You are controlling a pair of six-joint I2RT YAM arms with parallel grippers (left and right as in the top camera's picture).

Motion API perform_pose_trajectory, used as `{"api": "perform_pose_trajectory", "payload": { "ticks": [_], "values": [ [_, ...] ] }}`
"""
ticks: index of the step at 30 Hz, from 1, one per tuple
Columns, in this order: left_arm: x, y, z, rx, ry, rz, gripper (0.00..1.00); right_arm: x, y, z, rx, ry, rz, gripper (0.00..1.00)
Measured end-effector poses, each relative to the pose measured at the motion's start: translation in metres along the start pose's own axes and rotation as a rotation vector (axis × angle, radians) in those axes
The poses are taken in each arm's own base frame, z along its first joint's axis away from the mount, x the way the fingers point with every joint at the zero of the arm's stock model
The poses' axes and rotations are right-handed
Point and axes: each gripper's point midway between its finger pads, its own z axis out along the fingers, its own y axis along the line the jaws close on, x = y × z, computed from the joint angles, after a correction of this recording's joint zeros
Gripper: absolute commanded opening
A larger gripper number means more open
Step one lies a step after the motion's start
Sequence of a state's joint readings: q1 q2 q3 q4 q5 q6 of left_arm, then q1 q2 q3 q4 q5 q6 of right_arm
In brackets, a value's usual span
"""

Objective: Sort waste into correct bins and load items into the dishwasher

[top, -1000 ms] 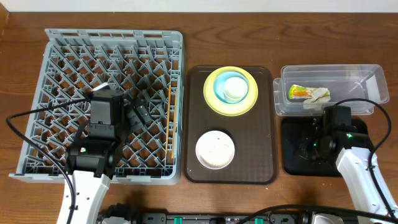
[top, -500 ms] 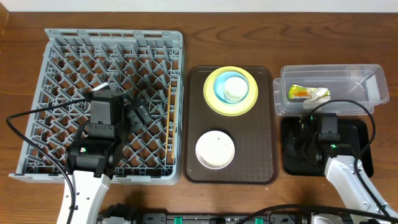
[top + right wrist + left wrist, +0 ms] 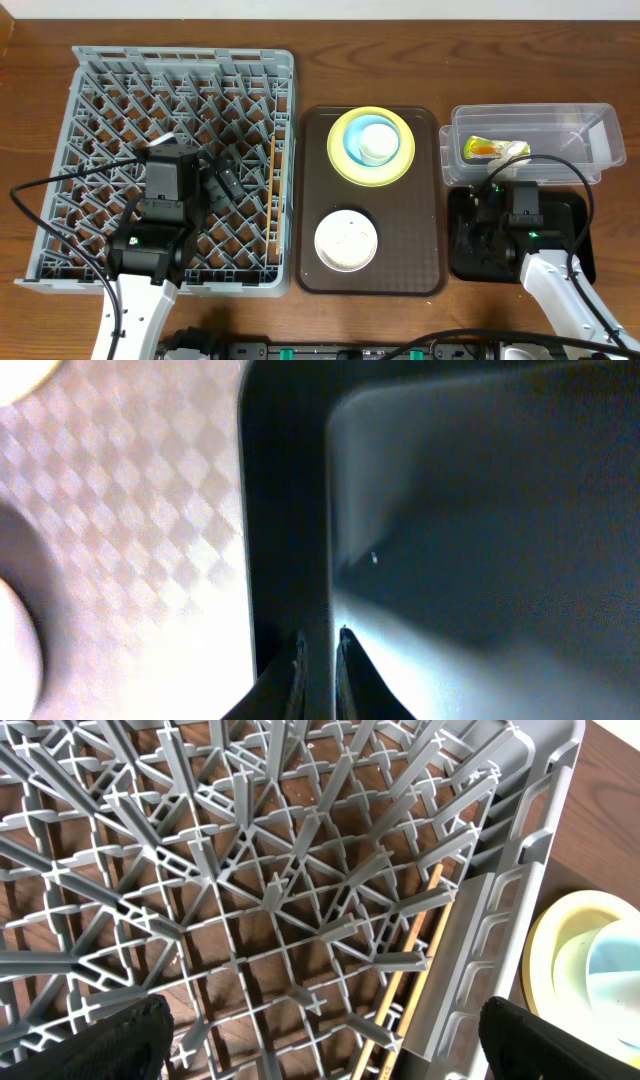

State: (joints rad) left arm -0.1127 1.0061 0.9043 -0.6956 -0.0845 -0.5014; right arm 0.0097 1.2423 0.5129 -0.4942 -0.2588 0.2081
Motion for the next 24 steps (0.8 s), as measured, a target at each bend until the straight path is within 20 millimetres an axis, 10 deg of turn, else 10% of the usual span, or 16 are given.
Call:
{"api": "perform_pose_trajectory", "payload": {
  "ticks": [5, 12, 24],
  "values": [
    [0.0, 0.0, 0.0, 0.0, 0.0, 0.0, 0.99, 0.005, -0.005, -0.021, 0.073, 0.086, -0.009, 0.13],
    [0.0, 0.0, 0.0, 0.0, 0.0, 0.0, 0.99, -0.048, 0.024, -0.071, 0.037, -0.026, -0.058, 0.29],
    [0.0, 0.0, 0.0, 0.0, 0.0, 0.0, 0.99, -0.026, 0.021, -0.031, 0.1, 0.041, -0.138, 0.26]
  ]
}}
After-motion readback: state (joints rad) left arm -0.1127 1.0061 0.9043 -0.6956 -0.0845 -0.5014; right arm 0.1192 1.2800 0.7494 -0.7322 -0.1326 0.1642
